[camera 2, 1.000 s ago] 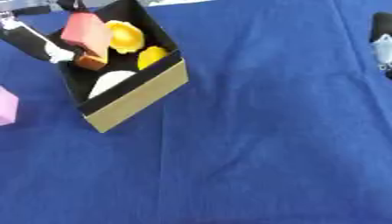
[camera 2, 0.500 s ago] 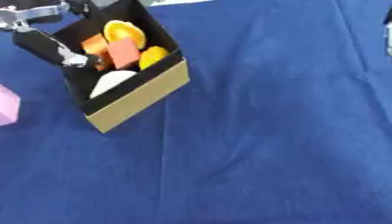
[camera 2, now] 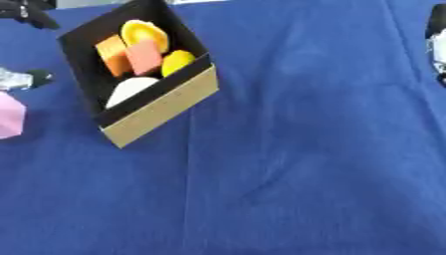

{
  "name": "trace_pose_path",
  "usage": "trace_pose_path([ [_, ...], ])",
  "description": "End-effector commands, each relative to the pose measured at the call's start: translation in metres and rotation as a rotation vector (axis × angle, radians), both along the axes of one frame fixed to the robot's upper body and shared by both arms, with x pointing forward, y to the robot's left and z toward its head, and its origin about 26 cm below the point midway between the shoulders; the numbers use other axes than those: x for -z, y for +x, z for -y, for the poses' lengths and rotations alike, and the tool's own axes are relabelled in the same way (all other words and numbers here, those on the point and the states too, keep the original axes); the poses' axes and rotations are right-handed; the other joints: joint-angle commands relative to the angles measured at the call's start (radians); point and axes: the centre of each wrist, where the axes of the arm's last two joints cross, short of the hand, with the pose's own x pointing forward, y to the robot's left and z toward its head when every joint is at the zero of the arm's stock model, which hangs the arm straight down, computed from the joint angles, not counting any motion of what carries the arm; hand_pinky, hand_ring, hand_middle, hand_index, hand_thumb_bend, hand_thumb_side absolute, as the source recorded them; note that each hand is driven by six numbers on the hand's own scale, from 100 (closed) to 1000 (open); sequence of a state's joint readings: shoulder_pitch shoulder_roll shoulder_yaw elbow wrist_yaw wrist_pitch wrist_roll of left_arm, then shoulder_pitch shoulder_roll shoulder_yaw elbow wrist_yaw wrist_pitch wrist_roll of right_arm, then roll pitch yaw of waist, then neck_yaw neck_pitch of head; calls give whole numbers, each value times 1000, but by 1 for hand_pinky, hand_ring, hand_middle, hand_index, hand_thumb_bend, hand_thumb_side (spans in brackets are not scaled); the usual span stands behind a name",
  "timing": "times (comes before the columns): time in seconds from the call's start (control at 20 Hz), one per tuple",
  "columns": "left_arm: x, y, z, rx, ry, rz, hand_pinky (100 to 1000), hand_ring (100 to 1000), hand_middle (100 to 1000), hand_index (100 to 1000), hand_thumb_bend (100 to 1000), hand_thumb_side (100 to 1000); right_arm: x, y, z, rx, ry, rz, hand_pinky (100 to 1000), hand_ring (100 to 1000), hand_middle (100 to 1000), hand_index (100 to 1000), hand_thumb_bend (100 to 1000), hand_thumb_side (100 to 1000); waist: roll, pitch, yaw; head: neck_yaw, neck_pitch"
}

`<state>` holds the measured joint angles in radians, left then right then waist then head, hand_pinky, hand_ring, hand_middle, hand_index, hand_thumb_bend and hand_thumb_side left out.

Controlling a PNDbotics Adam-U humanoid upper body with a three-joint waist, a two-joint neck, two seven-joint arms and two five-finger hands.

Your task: Pick up objects on the table and place them in the box.

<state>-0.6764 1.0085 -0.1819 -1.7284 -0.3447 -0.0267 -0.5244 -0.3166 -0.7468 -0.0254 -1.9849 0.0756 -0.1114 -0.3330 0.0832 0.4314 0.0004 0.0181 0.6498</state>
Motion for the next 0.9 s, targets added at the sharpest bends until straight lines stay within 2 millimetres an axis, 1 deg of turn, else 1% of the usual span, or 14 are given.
trace_pose_path([
  [0.05, -15, -16, -19, -73, 9, 24, 854, 827, 791, 883, 426, 511, -7, -4, 2, 10, -4, 35, 773, 720, 696, 778, 244, 280, -10, -30, 1, -3, -8],
  [0.3, 5, -17, -41, -160, 15, -50, 857, 835, 801, 886, 465, 479, -5, -4, 4, 27, 12, 38, 772, 717, 694, 776, 245, 283, -25, -29, 2, -3, -18],
  [0.45, 12, -16, -52, -211, 22, -67, 857, 838, 806, 892, 487, 468, -4, -4, 4, 31, 20, 37, 771, 716, 692, 775, 241, 287, -32, -27, 4, 1, -24],
  [0.7, 20, -9, -72, -316, 21, -59, 862, 850, 827, 908, 534, 424, -4, -4, 5, 36, 30, 38, 769, 712, 689, 774, 239, 290, -38, -25, 6, 24, -28],
  [0.9, 20, -2, -87, -377, -7, -25, 862, 851, 827, 906, 537, 388, -3, -4, 5, 41, 39, 39, 766, 709, 687, 772, 236, 293, -39, -22, 5, 45, -32],
])
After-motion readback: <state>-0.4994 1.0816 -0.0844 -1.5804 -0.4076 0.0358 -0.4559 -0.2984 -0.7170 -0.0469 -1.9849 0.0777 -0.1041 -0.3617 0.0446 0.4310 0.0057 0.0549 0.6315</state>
